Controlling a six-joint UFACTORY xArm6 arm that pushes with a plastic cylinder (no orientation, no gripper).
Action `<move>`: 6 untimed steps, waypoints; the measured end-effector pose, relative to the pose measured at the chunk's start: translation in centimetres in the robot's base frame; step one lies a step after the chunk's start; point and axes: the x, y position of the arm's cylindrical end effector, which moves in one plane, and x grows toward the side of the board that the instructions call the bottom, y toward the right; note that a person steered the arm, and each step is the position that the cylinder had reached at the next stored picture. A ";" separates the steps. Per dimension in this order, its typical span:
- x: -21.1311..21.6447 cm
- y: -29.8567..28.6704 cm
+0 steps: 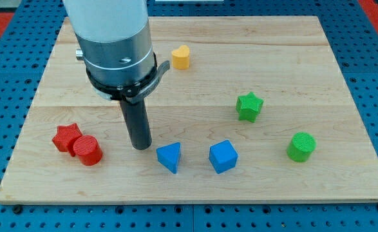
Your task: Move arm to the top left of the triangle
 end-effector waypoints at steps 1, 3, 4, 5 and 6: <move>-0.9 0.0; -1.4 2.4; -1.5 3.2; -1.7 3.7; -2.1 4.3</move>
